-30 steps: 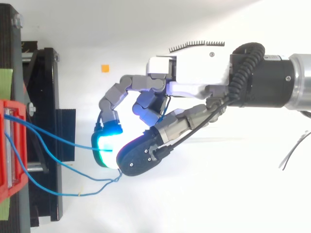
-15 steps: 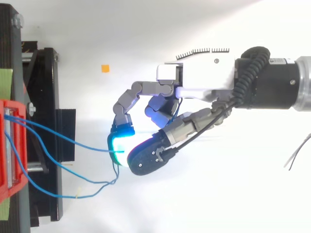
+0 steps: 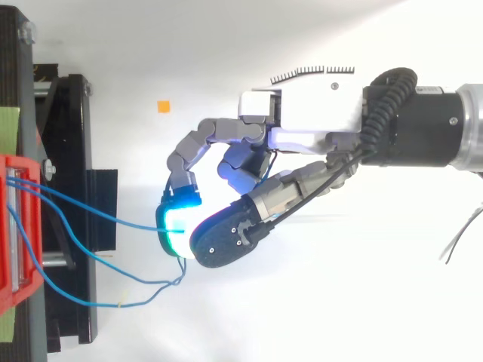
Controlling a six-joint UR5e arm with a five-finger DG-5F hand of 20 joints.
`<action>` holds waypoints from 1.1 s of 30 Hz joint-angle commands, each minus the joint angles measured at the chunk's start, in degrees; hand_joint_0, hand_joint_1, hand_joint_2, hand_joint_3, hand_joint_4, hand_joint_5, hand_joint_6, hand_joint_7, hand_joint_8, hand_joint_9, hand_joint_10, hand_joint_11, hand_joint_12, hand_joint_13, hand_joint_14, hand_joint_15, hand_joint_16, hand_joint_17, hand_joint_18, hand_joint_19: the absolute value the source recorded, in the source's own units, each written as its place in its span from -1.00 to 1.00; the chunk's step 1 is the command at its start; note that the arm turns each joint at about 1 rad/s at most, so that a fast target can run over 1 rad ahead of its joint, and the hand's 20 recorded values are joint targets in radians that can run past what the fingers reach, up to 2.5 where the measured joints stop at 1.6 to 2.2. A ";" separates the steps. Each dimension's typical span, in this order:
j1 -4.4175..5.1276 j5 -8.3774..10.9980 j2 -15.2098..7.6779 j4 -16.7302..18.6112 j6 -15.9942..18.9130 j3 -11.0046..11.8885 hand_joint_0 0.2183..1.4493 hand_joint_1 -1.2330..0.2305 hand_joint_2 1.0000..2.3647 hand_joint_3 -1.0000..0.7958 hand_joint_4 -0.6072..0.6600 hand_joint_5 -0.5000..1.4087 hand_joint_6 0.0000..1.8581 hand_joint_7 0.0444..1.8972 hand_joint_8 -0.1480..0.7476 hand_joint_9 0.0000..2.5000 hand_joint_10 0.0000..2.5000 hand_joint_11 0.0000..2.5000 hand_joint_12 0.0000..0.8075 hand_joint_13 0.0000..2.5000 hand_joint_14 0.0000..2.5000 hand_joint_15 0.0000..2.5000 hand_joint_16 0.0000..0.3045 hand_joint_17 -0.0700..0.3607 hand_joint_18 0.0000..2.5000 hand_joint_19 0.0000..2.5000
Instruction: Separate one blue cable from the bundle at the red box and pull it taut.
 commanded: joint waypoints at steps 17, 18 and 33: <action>0.36 0.11 -0.03 1.93 -3.79 0.02 -0.11 -0.46 -0.98 -0.20 -0.64 -0.63 0.05 0.12 -0.41 -0.28 0.79 -0.01 -0.49 -0.04 -0.14 0.18 -0.82 -0.38 -0.20 0.02; 0.36 0.11 -0.03 1.93 -3.79 0.02 -0.11 -0.46 -0.98 -0.20 -0.64 -0.63 0.05 0.12 -0.41 -0.28 0.79 -0.01 -0.49 -0.04 -0.14 0.19 -0.82 -0.38 -0.21 0.02; 0.36 0.11 -0.03 1.93 -3.79 -0.06 -0.12 -0.46 -0.98 -0.21 -0.63 -0.64 0.05 0.12 -0.41 -0.28 0.77 -0.01 -0.49 -0.03 -0.17 0.20 -0.81 -0.38 -0.20 0.02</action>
